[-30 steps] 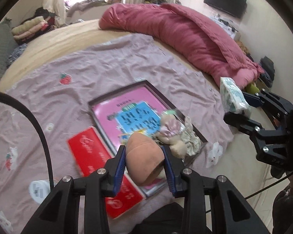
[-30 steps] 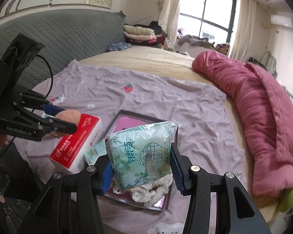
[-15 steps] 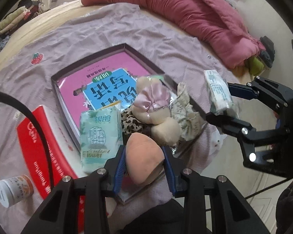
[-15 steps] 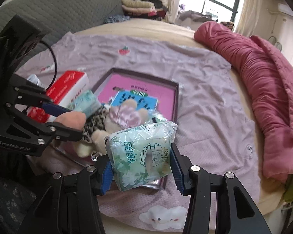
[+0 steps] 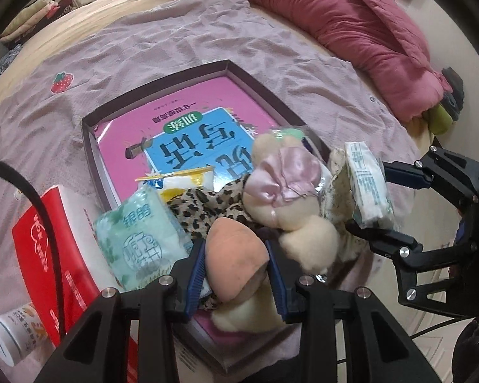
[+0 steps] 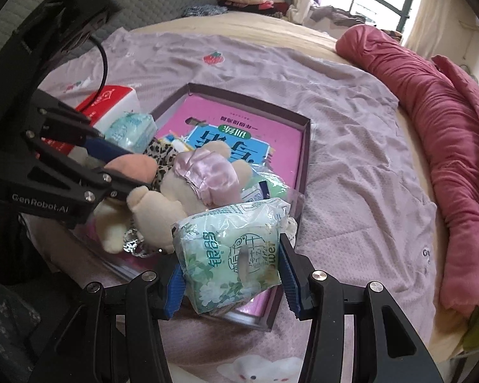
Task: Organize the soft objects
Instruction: 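Lower the sponge and tissue pack into the tray and open both tools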
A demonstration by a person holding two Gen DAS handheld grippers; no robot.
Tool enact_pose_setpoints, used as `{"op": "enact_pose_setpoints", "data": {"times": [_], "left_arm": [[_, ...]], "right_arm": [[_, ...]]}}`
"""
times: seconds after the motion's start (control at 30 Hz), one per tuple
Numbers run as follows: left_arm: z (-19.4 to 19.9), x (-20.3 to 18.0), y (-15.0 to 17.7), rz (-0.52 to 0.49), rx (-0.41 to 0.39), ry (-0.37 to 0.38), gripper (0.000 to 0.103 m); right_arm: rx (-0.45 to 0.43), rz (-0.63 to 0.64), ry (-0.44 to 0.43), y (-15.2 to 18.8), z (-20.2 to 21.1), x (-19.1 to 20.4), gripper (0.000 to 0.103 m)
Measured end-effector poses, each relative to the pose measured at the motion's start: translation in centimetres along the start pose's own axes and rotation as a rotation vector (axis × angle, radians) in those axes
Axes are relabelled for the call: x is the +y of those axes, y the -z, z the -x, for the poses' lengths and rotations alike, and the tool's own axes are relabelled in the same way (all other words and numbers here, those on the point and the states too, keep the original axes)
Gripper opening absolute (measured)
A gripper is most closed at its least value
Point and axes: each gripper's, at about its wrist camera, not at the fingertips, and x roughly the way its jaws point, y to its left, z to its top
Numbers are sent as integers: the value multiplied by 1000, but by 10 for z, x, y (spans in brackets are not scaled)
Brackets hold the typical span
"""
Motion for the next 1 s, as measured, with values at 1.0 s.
{"op": "enact_pose_setpoints", "data": {"times": [1.0], "left_arm": [[-1,9,-6,6,-1,72,51]], "right_arm": [[-101,-8,-78,-21,-4,-5,75]]}}
